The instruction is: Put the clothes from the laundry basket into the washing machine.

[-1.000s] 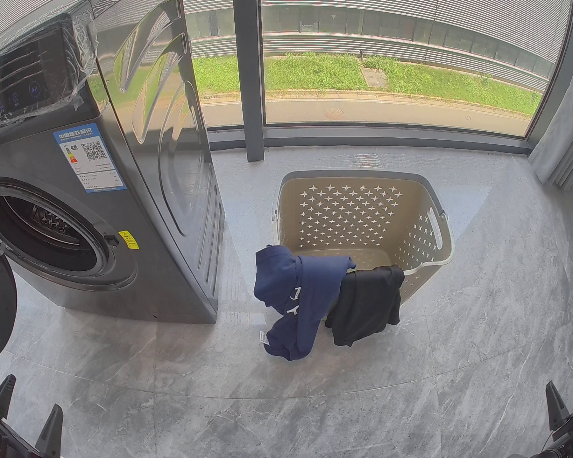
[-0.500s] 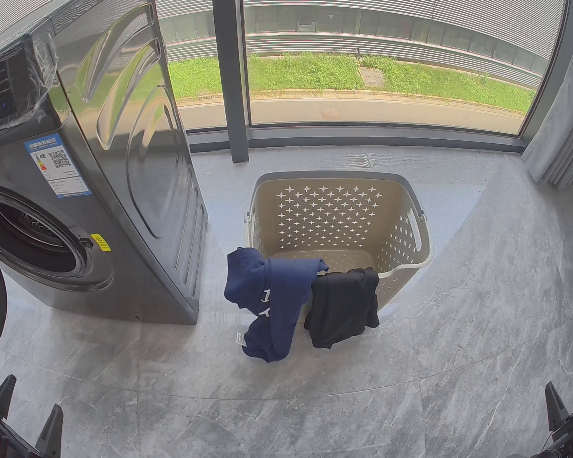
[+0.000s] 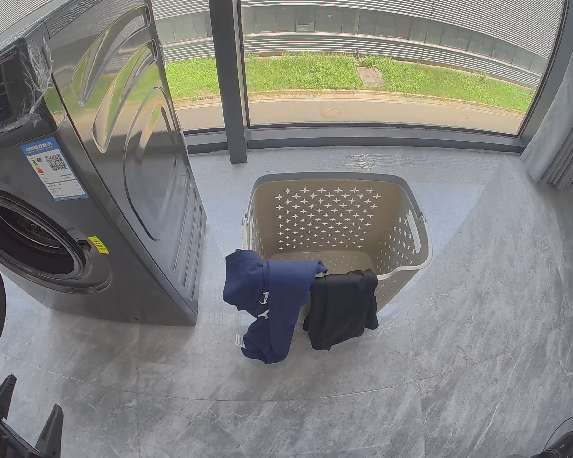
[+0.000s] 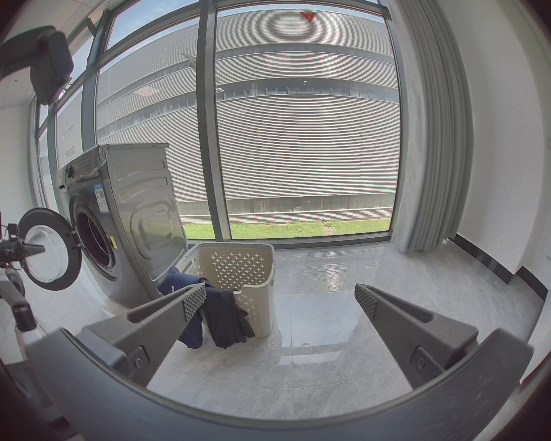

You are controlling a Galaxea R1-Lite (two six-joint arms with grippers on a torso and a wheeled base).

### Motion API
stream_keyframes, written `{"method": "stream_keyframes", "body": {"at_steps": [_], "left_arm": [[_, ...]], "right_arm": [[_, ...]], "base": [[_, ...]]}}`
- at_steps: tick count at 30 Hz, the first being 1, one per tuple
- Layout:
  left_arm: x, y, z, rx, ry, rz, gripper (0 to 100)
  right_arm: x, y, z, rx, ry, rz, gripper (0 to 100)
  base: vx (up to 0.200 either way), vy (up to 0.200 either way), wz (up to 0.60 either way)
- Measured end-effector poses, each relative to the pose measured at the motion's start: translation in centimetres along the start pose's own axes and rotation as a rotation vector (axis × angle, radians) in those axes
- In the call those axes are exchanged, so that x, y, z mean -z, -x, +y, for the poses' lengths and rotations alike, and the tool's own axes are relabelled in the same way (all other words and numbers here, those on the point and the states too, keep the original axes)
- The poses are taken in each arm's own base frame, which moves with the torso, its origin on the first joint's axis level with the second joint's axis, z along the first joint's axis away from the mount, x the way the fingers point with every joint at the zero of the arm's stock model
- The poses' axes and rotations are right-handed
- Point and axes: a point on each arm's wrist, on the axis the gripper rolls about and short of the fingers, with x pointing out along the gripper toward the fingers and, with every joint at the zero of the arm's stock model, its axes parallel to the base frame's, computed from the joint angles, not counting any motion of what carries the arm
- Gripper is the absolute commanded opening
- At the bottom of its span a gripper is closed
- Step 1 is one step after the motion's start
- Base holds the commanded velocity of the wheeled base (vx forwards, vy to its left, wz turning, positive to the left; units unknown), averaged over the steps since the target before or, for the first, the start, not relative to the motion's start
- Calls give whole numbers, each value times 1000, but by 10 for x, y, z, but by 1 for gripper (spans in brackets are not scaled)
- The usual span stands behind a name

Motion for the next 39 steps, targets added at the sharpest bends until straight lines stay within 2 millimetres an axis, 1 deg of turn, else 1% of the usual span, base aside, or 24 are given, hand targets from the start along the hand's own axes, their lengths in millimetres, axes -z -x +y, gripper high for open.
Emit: {"method": "stream_keyframes", "body": {"at_steps": [3, 7, 9, 12, 14, 18, 21, 22, 26, 29, 34, 39], "left_arm": [[0, 0, 0, 0, -1, 0, 100], [0, 0, 0, 2, -2, 0, 100], [0, 0, 0, 2, -2, 0, 100], [0, 0, 0, 3, -1, 0, 100], [0, 0, 0, 3, -1, 0, 100], [0, 0, 0, 3, -1, 0, 100], [0, 0, 0, 3, -1, 0, 100], [0, 0, 0, 3, -1, 0, 100], [0, 0, 0, 2, 2, 0, 100], [0, 0, 0, 1, 5, 0, 100], [0, 0, 0, 0, 10, 0, 100], [0, 0, 0, 0, 13, 0, 100]], "right_arm": [[-16, -9, 0, -25, -5, 34, 100], [-33, -33, 0, -64, -23, 111, 100], [-38, -48, -1, -84, -44, 151, 100], [-44, -77, 0, -120, -92, 221, 100], [-45, -92, 2, -134, -114, 258, 100], [-43, -131, 12, -169, -160, 349, 100], [-35, -161, 25, -193, -181, 426, 100], [-32, -168, 29, -197, -183, 443, 100], [-14, -206, 53, -211, -185, 531, 100], [2, -229, 74, -215, -189, 577, 100], [30, -259, 107, -216, -219, 645, 100], [56, -278, 132, -211, -224, 707, 100]], "base": [[0, 0, 0], [0, 0, 0], [0, 0, 0], [0, 0, 0], [0, 0, 0], [0, 0, 0], [0, 0, 0], [0, 0, 0], [0, 0, 0], [0, 0, 0], [0, 0, 0], [0, 0, 0]]}}
